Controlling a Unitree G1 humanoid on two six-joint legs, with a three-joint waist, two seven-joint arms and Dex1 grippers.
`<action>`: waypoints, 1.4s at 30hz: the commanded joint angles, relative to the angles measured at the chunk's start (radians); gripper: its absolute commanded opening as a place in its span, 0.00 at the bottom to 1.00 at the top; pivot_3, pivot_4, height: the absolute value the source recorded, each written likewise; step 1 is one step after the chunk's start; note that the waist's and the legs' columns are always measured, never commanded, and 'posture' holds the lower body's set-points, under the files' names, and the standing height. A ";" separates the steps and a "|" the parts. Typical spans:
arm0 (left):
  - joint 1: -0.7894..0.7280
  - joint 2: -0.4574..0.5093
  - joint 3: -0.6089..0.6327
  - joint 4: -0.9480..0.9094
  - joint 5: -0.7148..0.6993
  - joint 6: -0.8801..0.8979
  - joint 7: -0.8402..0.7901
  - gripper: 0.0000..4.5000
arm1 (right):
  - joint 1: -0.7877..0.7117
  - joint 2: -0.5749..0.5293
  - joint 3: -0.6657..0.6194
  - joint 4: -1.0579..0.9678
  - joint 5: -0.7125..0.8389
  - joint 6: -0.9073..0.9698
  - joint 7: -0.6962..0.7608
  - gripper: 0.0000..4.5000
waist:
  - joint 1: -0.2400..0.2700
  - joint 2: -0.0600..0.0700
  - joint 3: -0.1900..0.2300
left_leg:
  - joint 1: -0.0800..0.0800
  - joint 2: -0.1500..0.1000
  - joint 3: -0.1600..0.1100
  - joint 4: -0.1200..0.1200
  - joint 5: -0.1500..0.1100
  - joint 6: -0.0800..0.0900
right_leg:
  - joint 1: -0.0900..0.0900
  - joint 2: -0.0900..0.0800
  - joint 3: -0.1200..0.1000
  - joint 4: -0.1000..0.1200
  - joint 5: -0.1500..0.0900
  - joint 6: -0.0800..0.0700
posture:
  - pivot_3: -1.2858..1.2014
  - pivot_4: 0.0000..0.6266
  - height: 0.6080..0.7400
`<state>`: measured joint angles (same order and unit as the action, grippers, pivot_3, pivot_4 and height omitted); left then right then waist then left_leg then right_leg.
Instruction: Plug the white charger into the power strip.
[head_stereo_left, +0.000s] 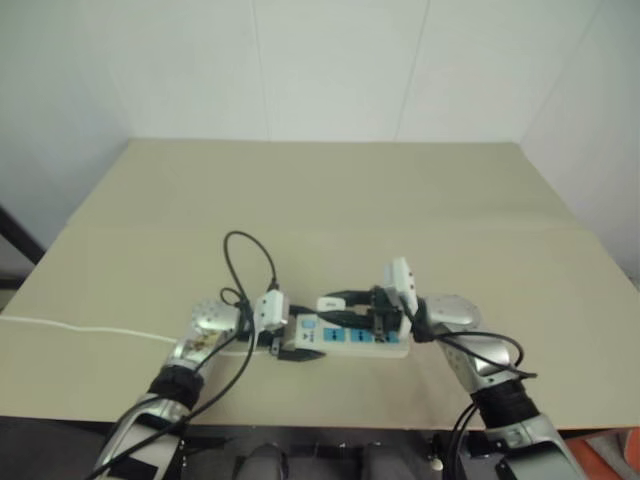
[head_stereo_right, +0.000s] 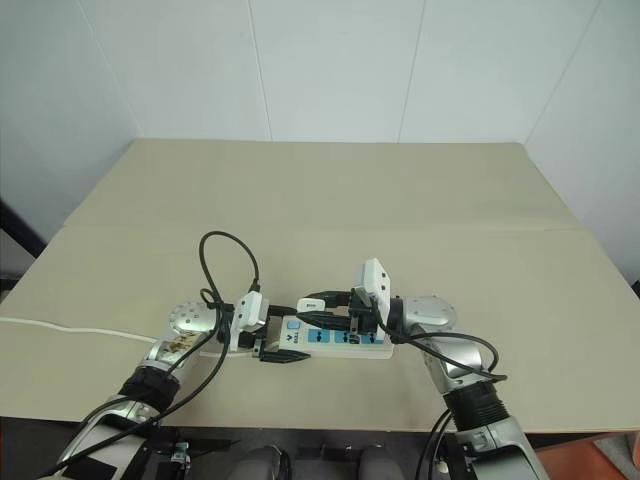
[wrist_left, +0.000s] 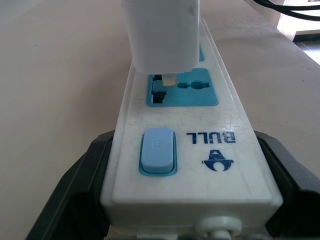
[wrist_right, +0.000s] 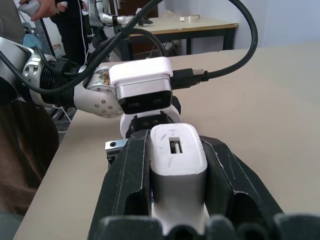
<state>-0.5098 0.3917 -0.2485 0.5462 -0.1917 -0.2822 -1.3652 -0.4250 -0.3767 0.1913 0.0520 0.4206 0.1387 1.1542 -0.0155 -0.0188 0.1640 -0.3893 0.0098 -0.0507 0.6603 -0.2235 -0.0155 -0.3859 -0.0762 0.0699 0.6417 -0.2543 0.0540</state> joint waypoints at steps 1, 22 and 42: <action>0.028 0.007 -0.042 0.034 0.060 0.014 -0.001 0.74 | -0.024 0.007 -0.022 -0.006 0.003 -0.027 0.005 0.26 | 0.000 0.000 0.000 | 0.000 0.000 0.000 0.000 0.000 0.000 | 0.000 0.000 0.000 0.000 0.000 0.000 | 0.52 0.24 1.00; 0.024 0.007 -0.041 0.041 0.063 0.010 0.001 0.74 | -0.030 -0.002 -0.034 0.031 -0.012 -0.038 0.019 0.26 | 0.000 0.000 0.000 | 0.000 0.000 0.000 0.000 0.000 0.000 | 0.000 0.000 0.000 0.000 0.000 0.000 | 0.52 0.24 1.00; 0.028 0.011 -0.042 0.035 0.064 0.011 0.002 0.74 | -0.012 0.007 -0.014 0.105 -0.070 -0.087 0.027 0.26 | 0.000 0.000 0.000 | 0.000 0.000 0.000 0.000 0.000 0.000 | 0.000 0.000 0.000 0.000 -0.001 0.001 | 0.52 0.24 1.00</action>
<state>-0.5103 0.3917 -0.2487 0.5493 -0.1917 -0.2829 -1.3645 -0.4393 -0.3656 0.1865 0.1549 0.3620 0.0730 1.1799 -0.0155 -0.0188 0.1640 -0.3893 0.0098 -0.0506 0.6601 -0.2235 -0.0155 -0.3859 -0.0763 0.0699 0.6413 -0.2549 0.0550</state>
